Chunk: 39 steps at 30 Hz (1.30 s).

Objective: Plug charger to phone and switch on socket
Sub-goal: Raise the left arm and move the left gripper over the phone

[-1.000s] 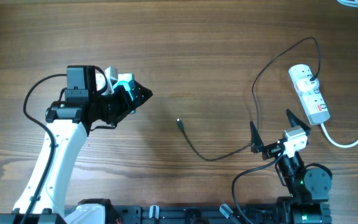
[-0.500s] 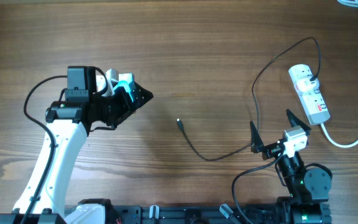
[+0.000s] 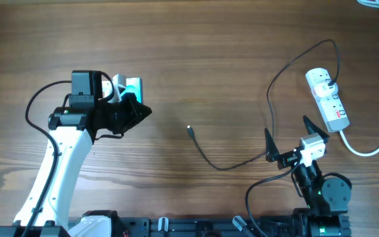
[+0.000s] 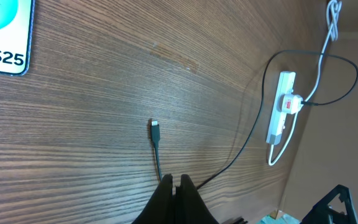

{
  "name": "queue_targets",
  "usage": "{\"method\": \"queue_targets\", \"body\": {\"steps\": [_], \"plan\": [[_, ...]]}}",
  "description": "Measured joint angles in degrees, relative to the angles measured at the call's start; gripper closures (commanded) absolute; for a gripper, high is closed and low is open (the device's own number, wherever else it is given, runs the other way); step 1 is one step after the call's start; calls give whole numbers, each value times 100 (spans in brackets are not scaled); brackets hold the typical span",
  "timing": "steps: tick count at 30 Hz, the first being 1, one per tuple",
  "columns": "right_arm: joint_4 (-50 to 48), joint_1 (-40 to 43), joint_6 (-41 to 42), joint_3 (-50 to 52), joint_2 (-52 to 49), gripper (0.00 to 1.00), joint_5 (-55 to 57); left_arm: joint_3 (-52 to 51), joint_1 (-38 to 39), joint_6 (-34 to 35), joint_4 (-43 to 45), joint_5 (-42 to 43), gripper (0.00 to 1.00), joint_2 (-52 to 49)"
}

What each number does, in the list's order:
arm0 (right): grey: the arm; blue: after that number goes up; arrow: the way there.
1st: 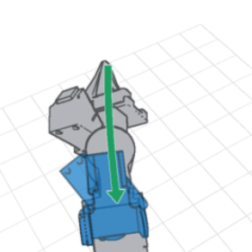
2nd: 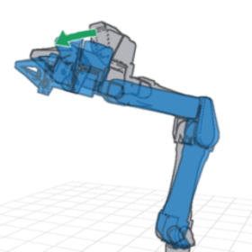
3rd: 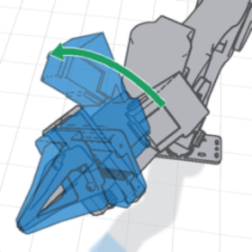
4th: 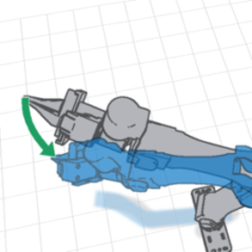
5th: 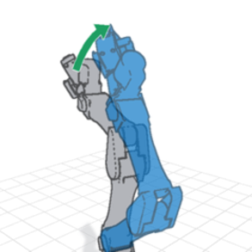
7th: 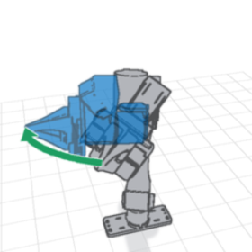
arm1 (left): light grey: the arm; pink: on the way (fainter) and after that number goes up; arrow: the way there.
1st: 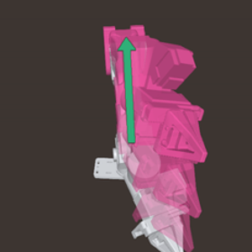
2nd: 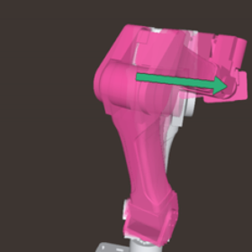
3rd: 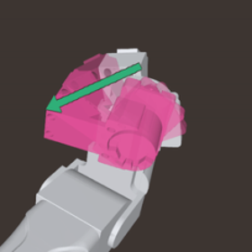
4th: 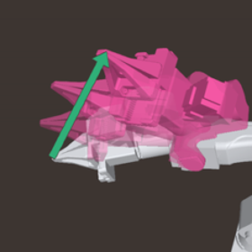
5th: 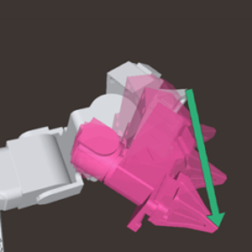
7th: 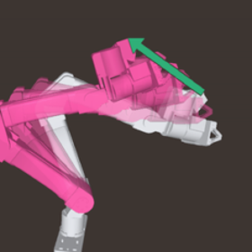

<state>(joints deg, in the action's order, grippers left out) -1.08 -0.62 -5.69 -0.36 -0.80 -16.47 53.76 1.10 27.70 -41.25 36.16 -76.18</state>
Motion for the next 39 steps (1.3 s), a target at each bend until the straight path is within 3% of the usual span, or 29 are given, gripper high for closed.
{"method": "queue_targets", "body": {"steps": [13, 27, 39], "plan": [[0, 0, 0, 0, 0, 1, -2, 0, 566, 17, -33, -343, 96, 0], [0, 0, 0, 0, 0, 0, 0, 0, 1532, 713, 0, -1458, 90, -20], [0, 0, 0, 0, 0, 0, -2, 0, 2251, 1126, 546, -1838, 83, -1108]]}}
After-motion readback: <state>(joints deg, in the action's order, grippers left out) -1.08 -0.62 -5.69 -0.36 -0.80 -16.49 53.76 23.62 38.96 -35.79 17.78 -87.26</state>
